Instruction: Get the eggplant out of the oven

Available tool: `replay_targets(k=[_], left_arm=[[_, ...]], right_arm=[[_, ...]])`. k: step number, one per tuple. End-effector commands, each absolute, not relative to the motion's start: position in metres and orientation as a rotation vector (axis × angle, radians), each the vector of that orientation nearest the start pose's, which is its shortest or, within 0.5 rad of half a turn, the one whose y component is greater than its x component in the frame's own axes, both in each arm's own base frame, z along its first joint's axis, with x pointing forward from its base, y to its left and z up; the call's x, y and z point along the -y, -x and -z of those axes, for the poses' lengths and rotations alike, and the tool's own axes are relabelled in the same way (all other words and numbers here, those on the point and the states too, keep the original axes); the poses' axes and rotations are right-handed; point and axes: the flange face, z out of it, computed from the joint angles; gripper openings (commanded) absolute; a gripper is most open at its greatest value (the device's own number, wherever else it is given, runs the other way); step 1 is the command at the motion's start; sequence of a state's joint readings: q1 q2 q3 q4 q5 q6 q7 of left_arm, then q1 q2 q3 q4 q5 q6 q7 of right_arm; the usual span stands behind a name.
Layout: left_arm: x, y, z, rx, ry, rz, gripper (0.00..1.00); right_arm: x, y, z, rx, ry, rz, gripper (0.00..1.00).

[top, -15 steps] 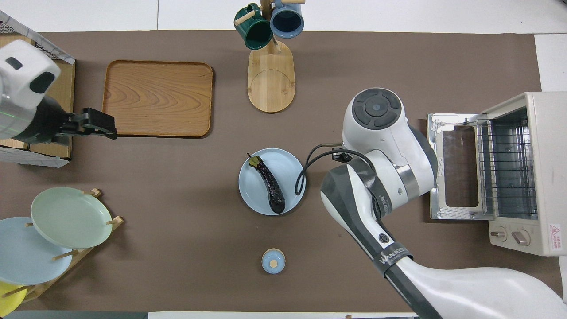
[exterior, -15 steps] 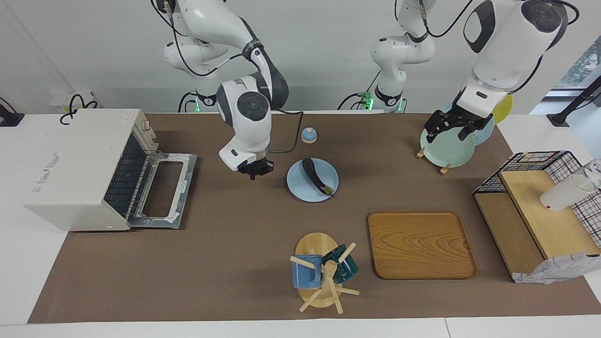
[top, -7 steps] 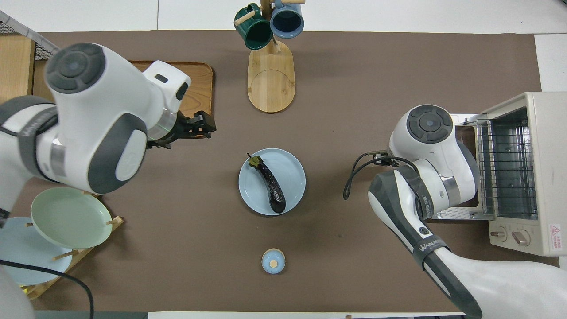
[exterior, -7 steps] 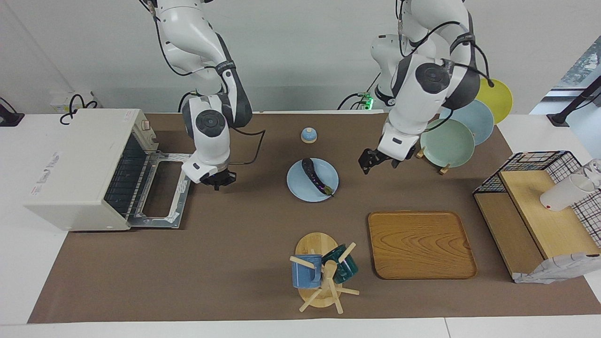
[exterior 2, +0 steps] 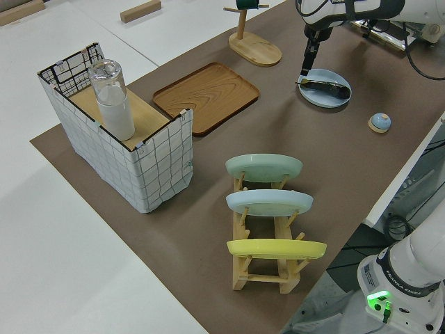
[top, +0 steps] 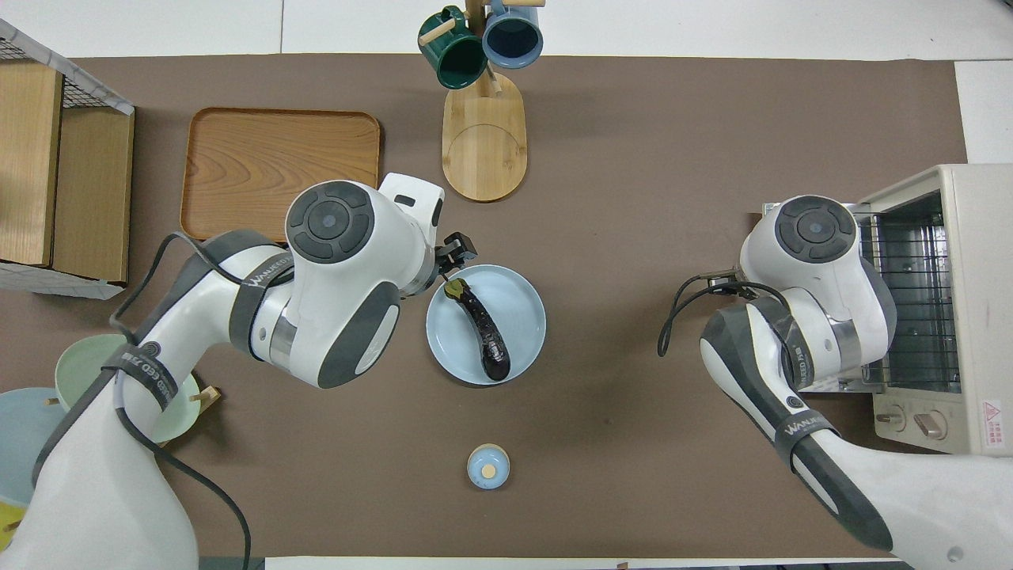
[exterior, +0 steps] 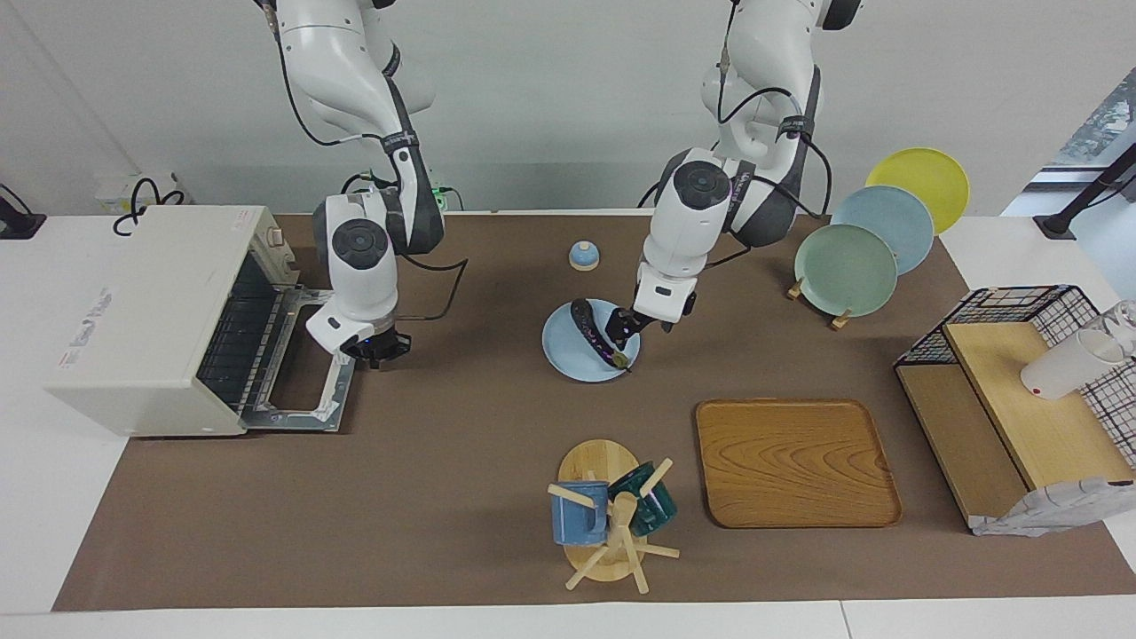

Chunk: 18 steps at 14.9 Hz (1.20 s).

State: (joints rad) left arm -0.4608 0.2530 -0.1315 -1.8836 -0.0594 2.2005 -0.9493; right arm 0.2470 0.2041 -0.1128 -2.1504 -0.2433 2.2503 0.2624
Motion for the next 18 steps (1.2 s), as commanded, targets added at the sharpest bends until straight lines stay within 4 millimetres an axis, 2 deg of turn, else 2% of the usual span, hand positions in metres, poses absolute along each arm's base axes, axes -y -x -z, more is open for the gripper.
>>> replay_targets(k=[1, 4, 5, 7, 11, 13, 14, 16, 18], left_arm=[[0.364, -0.516, -0.351, 0.769, 3.174, -0.014, 1.00], [0.375, -0.507, -0.330, 0.794, 3.146, -0.054, 1.00], [0.382, -0.501, -0.330, 0.845, 3.128, -0.062, 1.00], [0.382, -0.492, -0.325, 0.929, 3.067, -0.106, 1.00], [0.398, -0.477, -0.325, 0.885, 3.075, -0.111, 1.00], [0.398, -0.467, -0.319, 0.856, 3.065, -0.127, 1.00], [0.397, -0.464, -0.318, 0.848, 3.063, -0.130, 1.00], [0.398, -0.464, -0.319, 0.845, 3.068, -0.127, 1.00], [0.403, -0.458, -0.318, 0.824, 3.069, -0.131, 1.00]], right_arm=[[-0.062, -0.543, -0.292, 0.108, 3.370, -0.097, 0.00], [-0.058, -0.543, -0.285, 0.159, 3.385, -0.119, 0.00], [-0.057, -0.543, -0.285, 0.179, 3.390, -0.122, 0.00], [-0.055, -0.544, -0.285, 0.280, 3.436, -0.120, 0.00], [-0.048, -0.544, -0.286, 0.345, 3.466, -0.143, 0.00], [-0.046, -0.546, -0.290, 0.388, 3.471, -0.161, 0.00], [-0.046, -0.547, -0.295, 0.403, 3.484, -0.180, 0.00], [-0.037, -0.553, -0.319, 0.501, 3.476, -0.186, 0.00], [-0.014, -0.559, -0.345, 0.505, 3.473, -0.195, 0.00]])
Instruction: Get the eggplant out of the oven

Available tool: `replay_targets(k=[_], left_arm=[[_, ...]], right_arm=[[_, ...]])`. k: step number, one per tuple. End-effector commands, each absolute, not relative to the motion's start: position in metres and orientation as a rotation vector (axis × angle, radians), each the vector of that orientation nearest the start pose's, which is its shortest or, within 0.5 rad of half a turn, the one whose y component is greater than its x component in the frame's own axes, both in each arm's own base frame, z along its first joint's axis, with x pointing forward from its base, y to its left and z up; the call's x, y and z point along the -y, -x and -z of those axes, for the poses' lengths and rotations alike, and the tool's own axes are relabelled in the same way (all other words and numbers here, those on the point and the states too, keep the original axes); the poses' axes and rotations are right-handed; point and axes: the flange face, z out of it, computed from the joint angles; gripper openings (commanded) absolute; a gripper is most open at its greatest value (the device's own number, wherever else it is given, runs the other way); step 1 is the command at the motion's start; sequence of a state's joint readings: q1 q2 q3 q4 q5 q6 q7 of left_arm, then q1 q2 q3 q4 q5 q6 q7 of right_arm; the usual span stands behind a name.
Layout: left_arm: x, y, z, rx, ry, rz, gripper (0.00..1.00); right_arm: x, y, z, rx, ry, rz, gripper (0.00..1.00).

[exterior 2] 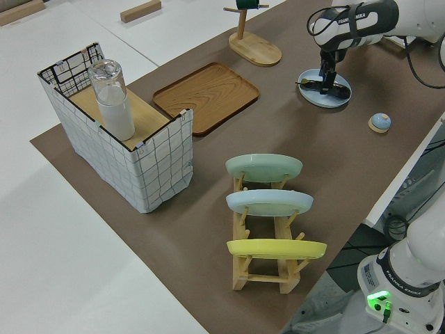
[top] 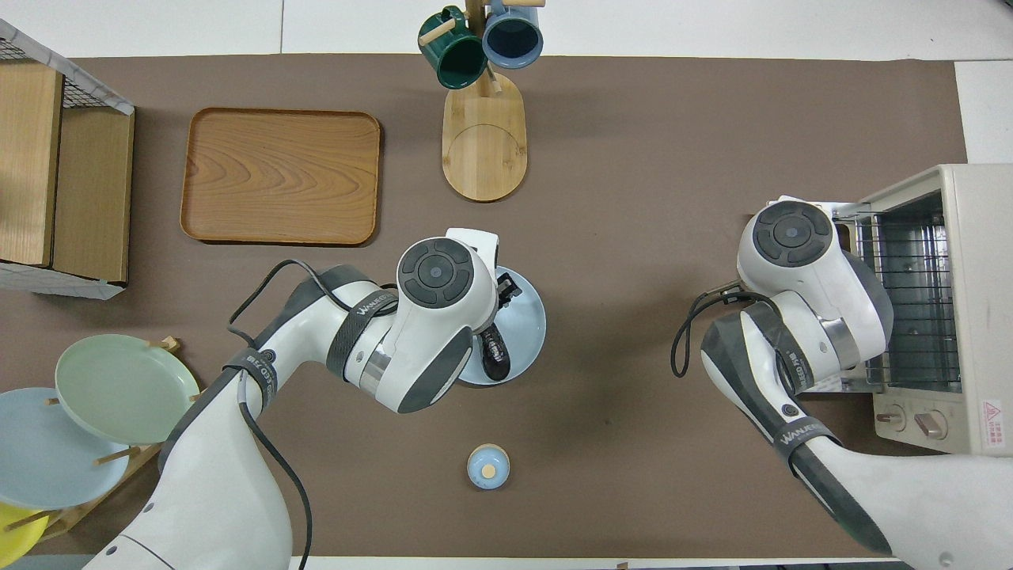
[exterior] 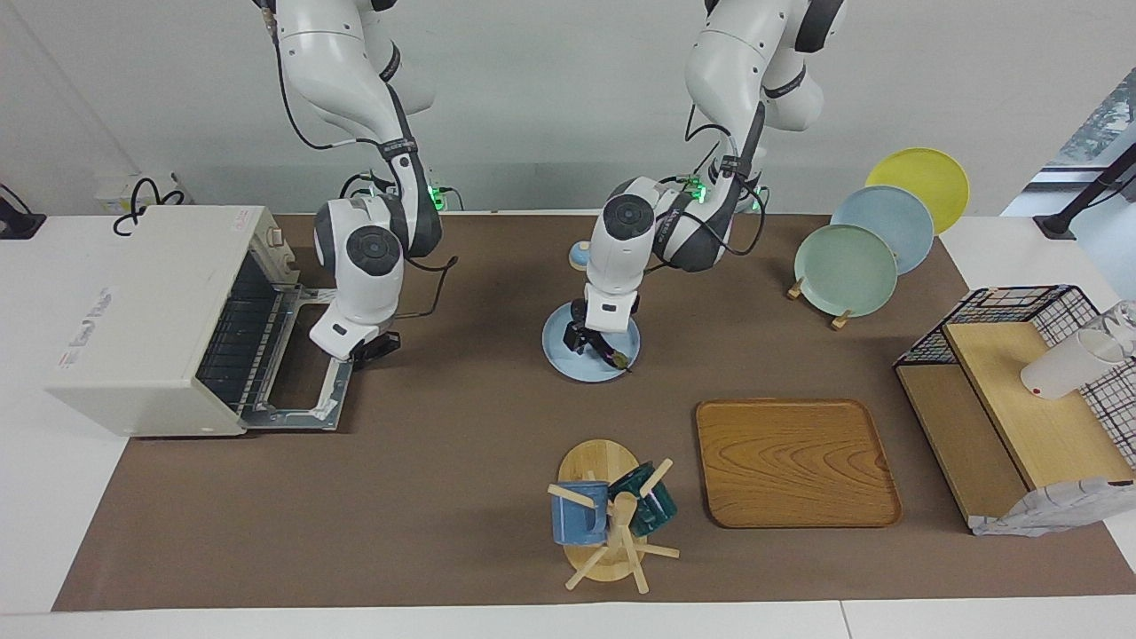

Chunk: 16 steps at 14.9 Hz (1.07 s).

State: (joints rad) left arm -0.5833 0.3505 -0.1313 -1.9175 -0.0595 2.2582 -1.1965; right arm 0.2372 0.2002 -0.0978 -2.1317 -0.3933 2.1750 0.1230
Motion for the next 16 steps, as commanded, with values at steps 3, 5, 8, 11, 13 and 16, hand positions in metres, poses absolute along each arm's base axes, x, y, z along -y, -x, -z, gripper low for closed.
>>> replay_targets(k=[3, 5, 8, 11, 13, 16], left_arm=[[0.404, -0.457, -0.317, 0.820, 3.072, -0.130, 0.81], [0.402, -0.454, -0.314, 0.816, 3.066, -0.137, 0.66], [0.401, -0.452, -0.313, 0.815, 3.061, -0.142, 0.52], [0.401, -0.455, -0.316, 0.820, 3.056, -0.147, 0.09], [0.400, -0.457, -0.322, 0.825, 3.046, -0.155, 0.00], [0.391, -0.473, -0.356, 0.849, 3.054, -0.138, 0.00]], right_arm=[[0.003, -0.556, -0.372, 0.542, 3.455, -0.218, 0.00], [0.015, -0.550, -0.389, 0.539, 3.454, -0.236, 0.00], [0.033, -0.545, -0.417, 0.500, 3.438, -0.226, 0.00], [0.050, -0.539, -0.432, 0.515, 3.395, -0.210, 0.00], [0.059, -0.535, -0.438, 0.476, 3.374, -0.224, 0.00], [0.069, -0.526, -0.446, 0.441, 3.325, -0.259, 0.00]])
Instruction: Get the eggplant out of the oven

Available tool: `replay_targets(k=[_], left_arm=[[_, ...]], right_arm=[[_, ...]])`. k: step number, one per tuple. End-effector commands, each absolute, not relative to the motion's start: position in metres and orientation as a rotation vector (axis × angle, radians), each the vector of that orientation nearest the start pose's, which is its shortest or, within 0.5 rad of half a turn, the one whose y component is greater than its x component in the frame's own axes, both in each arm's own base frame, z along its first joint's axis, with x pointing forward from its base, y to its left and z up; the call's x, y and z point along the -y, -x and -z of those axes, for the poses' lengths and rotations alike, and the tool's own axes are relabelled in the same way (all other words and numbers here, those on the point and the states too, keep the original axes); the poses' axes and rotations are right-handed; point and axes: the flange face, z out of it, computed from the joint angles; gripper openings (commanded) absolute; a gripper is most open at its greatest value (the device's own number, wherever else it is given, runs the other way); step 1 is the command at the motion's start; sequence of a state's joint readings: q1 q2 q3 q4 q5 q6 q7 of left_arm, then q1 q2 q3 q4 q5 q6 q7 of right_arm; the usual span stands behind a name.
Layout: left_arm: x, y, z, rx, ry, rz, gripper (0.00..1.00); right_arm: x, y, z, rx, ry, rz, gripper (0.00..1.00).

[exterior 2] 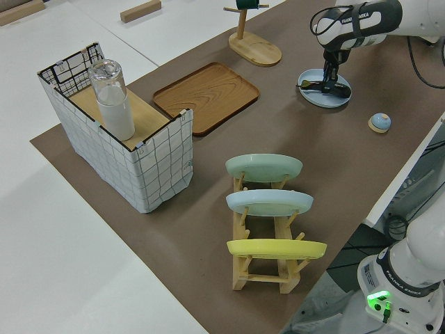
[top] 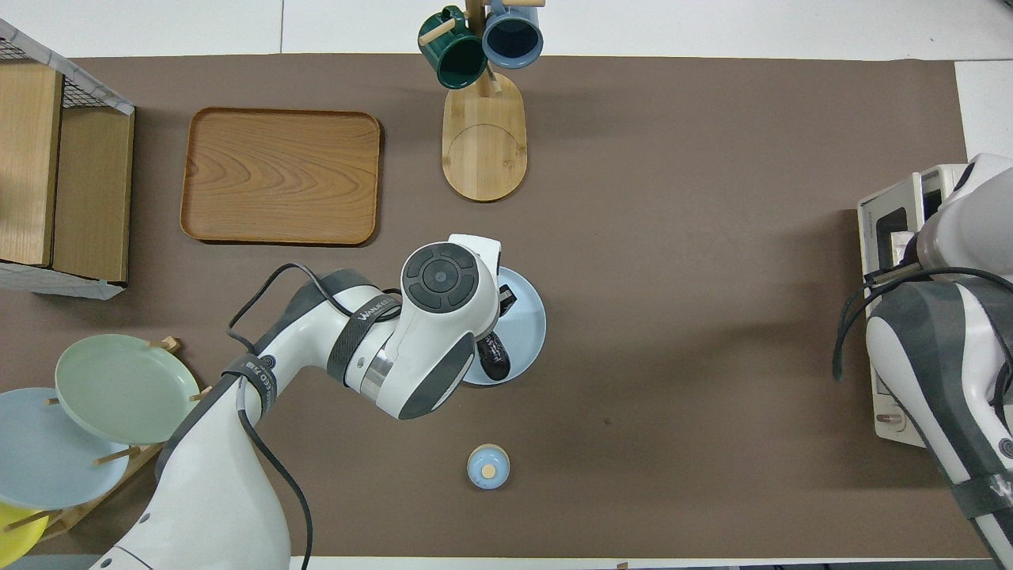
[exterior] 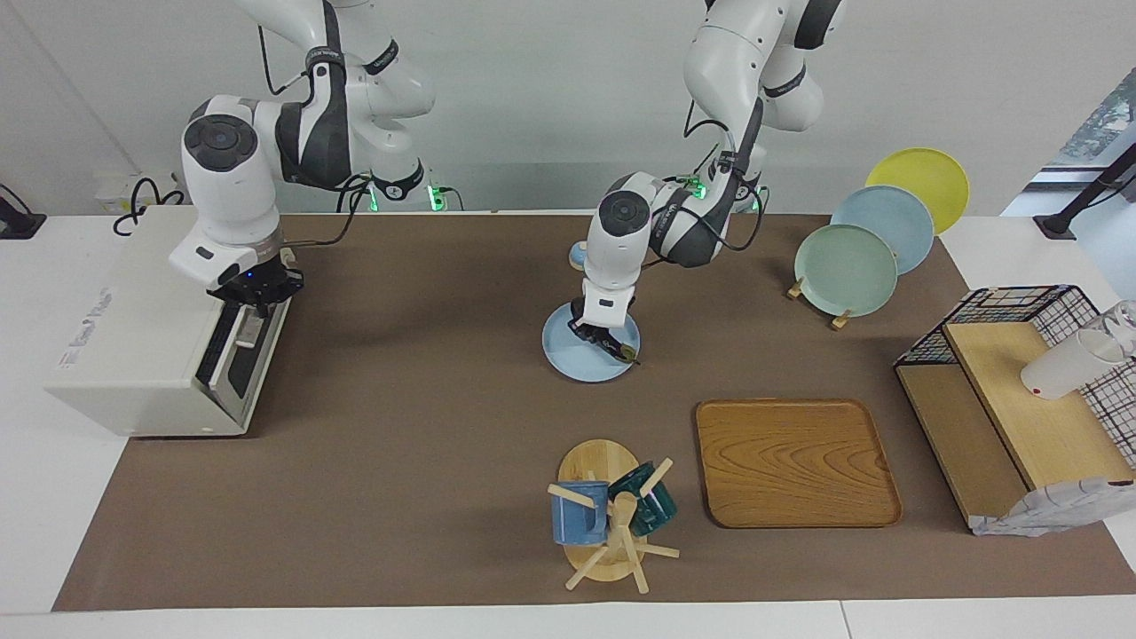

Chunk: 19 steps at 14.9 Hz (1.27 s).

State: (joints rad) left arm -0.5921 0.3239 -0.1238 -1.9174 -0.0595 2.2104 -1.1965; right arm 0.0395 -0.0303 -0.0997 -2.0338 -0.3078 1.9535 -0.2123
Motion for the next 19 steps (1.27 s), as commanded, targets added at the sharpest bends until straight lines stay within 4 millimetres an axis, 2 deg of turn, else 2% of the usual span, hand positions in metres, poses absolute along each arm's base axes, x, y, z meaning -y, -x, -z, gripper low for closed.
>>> replay_targets(k=[1, 4, 7, 9, 11, 13, 14, 15, 16, 17, 18, 19], left_arm=[[0.381, -0.485, -0.368, 0.827, 3.069, -0.128, 0.00], [0.336, -0.542, -0.397, 0.603, 3.161, -0.071, 0.00], [0.275, -0.600, -0.410, 0.334, 3.228, -0.004, 0.00], [0.234, -0.620, -0.404, 0.107, 3.246, 0.025, 0.00], [0.194, -0.641, -0.386, 0.019, 3.241, 0.015, 0.00], [0.170, -0.677, -0.373, -0.047, 3.245, 0.050, 0.00], [0.162, -0.688, -0.367, -0.080, 3.237, 0.061, 0.00], [0.142, -0.699, -0.356, -0.118, 3.220, 0.063, 0.00], [0.133, -0.705, -0.349, -0.173, 3.211, 0.068, 0.00], [0.130, -0.709, -0.346, -0.219, 3.206, 0.086, 0.00], [0.123, -0.712, -0.347, -0.251, 3.198, 0.125, 0.00], [0.119, -0.711, -0.338, -0.261, 3.199, 0.141, 0.00]], right_arm=[[0.072, -0.521, -0.450, 0.421, 3.318, -0.270, 0.00], [0.070, -0.513, -0.473, 0.401, 3.313, -0.271, 0.01], [0.050, -0.531, -0.518, 0.304, 3.220, -0.262, 0.02], [0.023, -0.548, -0.548, 0.306, 3.198, -0.238, 0.07], [0.011, -0.555, -0.568, 0.212, 3.142, -0.179, 0.11], [0.009, -0.553, -0.571, 0.184, 3.120, -0.182, 0.25], [0.009, -0.550, -0.570, 0.181, 3.115, -0.197, 0.41], [0.009, -0.549, -0.569, 0.181, 3.112, -0.207, 0.67], [0.009, -0.548, -0.568, 0.183, 3.111, -0.212, 0.98], [0.008, -0.545, -0.572, 0.186, 3.109, -0.209, 1.00], [-0.003, -0.540, -0.577, 0.215, 3.110, -0.200, 1.00], [-0.006, -0.538, -0.578, 0.227, 3.113, -0.213, 1.00]])
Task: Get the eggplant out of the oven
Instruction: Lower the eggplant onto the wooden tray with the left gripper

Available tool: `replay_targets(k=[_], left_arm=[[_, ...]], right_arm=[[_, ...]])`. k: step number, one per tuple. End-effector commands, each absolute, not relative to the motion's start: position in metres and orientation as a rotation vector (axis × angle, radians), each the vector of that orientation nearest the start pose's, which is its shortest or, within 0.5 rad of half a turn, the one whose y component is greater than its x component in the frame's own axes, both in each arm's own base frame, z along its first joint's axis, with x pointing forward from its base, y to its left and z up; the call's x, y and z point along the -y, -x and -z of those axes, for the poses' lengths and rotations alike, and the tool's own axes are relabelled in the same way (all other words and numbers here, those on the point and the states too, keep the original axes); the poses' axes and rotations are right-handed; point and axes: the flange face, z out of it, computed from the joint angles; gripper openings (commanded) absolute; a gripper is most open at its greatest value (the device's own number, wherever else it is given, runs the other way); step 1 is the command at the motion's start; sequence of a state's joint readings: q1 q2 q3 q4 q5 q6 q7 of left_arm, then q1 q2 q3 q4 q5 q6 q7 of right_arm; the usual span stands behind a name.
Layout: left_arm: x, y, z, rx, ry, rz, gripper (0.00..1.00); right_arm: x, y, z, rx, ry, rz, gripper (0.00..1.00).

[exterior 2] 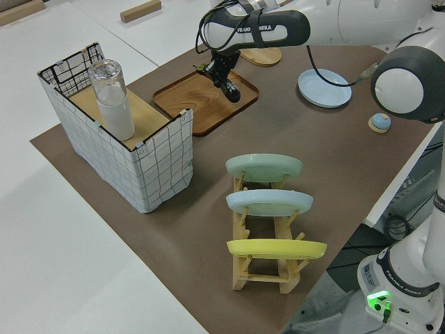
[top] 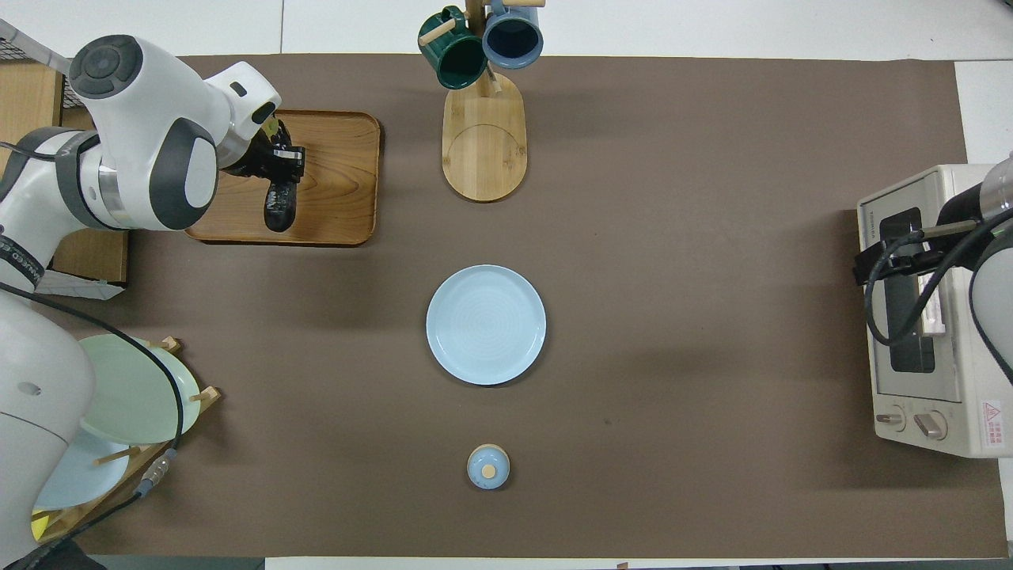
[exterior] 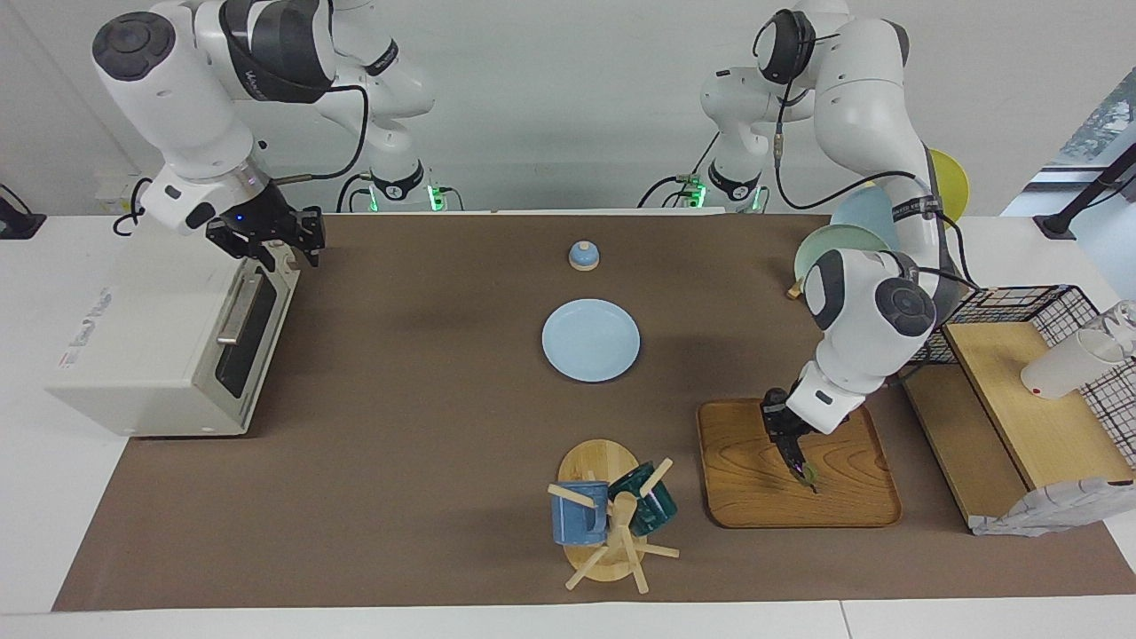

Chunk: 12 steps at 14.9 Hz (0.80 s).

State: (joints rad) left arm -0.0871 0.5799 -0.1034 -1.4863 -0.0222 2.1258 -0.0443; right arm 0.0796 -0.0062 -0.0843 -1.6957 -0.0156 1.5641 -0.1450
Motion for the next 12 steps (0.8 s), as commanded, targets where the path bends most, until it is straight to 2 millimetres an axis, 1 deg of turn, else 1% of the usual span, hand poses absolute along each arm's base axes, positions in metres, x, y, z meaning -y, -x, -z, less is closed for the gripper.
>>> replay_targets(k=[1, 3, 5, 7, 8, 9, 10, 11, 12], left_arm=[[0.119, -0.708, -0.332, -0.261, 3.200, 0.143, 0.00], [0.118, -0.708, -0.331, -0.260, 3.197, 0.146, 0.00], [0.119, -0.708, -0.331, -0.265, 3.196, 0.151, 0.00], [0.123, -0.707, -0.331, -0.278, 3.192, 0.151, 0.00], [0.126, -0.706, -0.335, -0.281, 3.192, 0.141, 0.99], [0.126, -0.706, -0.339, -0.275, 3.193, 0.138, 1.00], [0.123, -0.707, -0.343, -0.267, 3.195, 0.141, 1.00], [0.120, -0.706, -0.354, -0.259, 3.195, 0.143, 1.00], [0.116, -0.701, -0.374, -0.252, 3.191, 0.143, 1.00]], right_arm=[[-0.005, -0.538, -0.578, 0.223, 3.113, -0.215, 1.00], [-0.001, -0.538, -0.577, 0.213, 3.113, -0.227, 1.00], [-0.004, -0.547, -0.565, 0.226, 3.123, -0.255, 1.00], [-0.007, -0.547, -0.565, 0.233, 3.124, -0.261, 1.00], [-0.003, -0.546, -0.567, 0.224, 3.124, -0.258, 1.00], [0.001, -0.543, -0.574, 0.212, 3.123, -0.239, 1.00], [0.007, -0.541, -0.576, 0.192, 3.117, -0.232, 1.00], [0.009, -0.540, -0.576, 0.182, 3.114, -0.234, 1.00], [0.009, -0.540, -0.576, 0.182, 3.113, -0.236, 1.00]])
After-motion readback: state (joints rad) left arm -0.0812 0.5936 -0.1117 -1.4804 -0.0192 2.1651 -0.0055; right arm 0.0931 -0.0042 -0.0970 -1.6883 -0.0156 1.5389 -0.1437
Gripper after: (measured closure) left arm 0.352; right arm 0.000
